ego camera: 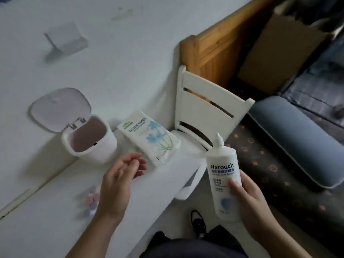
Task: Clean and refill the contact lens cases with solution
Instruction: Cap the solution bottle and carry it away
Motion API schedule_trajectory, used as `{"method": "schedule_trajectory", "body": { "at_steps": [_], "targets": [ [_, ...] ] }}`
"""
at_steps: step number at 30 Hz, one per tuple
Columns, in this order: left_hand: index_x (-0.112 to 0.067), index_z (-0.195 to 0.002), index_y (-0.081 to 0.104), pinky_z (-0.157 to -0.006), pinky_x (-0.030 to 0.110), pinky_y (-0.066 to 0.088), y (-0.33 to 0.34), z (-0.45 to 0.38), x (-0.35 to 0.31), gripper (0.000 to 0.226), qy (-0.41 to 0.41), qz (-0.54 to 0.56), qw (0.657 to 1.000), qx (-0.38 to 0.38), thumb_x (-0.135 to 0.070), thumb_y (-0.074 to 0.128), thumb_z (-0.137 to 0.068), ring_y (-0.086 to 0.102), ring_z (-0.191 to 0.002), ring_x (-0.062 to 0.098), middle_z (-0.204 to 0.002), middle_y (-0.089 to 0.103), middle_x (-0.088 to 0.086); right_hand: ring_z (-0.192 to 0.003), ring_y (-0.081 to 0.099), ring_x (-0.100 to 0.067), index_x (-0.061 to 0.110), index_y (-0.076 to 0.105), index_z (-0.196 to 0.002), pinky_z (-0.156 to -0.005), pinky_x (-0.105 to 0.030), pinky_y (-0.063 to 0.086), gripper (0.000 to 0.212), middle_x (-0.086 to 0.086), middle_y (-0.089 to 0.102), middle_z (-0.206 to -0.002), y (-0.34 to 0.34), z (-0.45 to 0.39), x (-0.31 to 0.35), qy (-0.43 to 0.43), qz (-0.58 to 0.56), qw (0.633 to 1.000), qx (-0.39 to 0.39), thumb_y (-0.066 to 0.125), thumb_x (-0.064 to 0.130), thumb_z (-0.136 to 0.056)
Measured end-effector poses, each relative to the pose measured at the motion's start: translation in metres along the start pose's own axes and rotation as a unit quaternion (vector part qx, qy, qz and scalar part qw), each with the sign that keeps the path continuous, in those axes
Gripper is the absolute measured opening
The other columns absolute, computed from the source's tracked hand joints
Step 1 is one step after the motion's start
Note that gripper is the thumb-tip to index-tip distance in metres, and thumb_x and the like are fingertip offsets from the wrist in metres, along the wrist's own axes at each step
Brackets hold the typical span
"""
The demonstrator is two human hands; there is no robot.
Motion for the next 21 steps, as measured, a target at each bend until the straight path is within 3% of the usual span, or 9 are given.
{"method": "schedule_trajectory", "body": {
  "at_steps": [5,11,13,16,21],
  "targets": [
    [-0.025,-0.104,0.075,-0.08,0.028,0.059,0.073,-0.009,0.017,0.028,-0.032,-0.029,0.985,0.17,-0.041,0.063,-0.085,0.071,-0.094,0.026,-0.101,0.075,0.01,-0.078,0.071,-0.014,0.03,0.074,-0.1,-0.062,-0.027,0.057,0.039,-0.007,0.075,-0.092,-0.056,0.053,-0.013,0.003,-0.013,0.985,-0.17,0.066,0.055,-0.071],
    [-0.02,-0.104,0.075,-0.081,0.03,0.06,0.174,-0.01,0.028,0.018,-0.042,-0.066,0.948,0.307,-0.017,0.06,-0.097,0.072,-0.091,0.027,-0.098,0.075,0.011,-0.081,0.069,-0.021,0.031,0.074,-0.097,-0.071,-0.04,0.054,0.024,-0.013,0.074,-0.091,-0.117,0.111,-0.043,0.014,-0.048,0.937,-0.347,0.065,0.04,-0.077],
    [-0.016,-0.105,0.074,-0.082,0.03,0.06,0.211,-0.006,0.032,0.021,-0.039,-0.083,0.937,0.336,-0.008,0.056,-0.1,0.072,-0.092,0.026,-0.096,0.076,0.009,-0.078,0.071,-0.016,0.033,0.074,-0.097,-0.067,-0.034,0.054,0.025,-0.008,0.076,-0.089,-0.141,0.124,-0.047,0.013,-0.056,0.919,-0.39,0.066,0.039,-0.074],
    [-0.011,-0.106,0.073,-0.081,0.03,0.06,0.276,0.007,0.034,0.022,-0.039,-0.093,0.924,0.368,-0.003,0.053,-0.1,0.071,-0.092,0.027,-0.095,0.076,0.009,-0.076,0.072,-0.011,0.035,0.074,-0.097,-0.06,-0.025,0.055,0.039,-0.004,0.077,-0.088,-0.179,0.139,-0.044,0.011,-0.072,0.898,-0.435,0.069,0.053,-0.062],
    [-0.012,-0.107,0.072,-0.085,0.037,0.056,0.382,0.046,0.039,0.02,-0.039,-0.102,0.892,0.439,-0.005,0.054,-0.099,0.071,-0.092,0.025,-0.096,0.076,0.01,-0.074,0.071,-0.011,0.032,0.074,-0.098,-0.058,-0.026,0.056,0.042,-0.006,0.076,-0.088,-0.254,0.172,-0.036,-0.012,-0.087,0.86,-0.503,0.072,0.056,-0.063]
  ]
}}
Point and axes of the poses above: each hand's wrist, its own z-axis away from the middle knuckle, its own y-axis out of the palm, x = y × z, the point moved 1 cm from there along -z, towards the middle knuckle
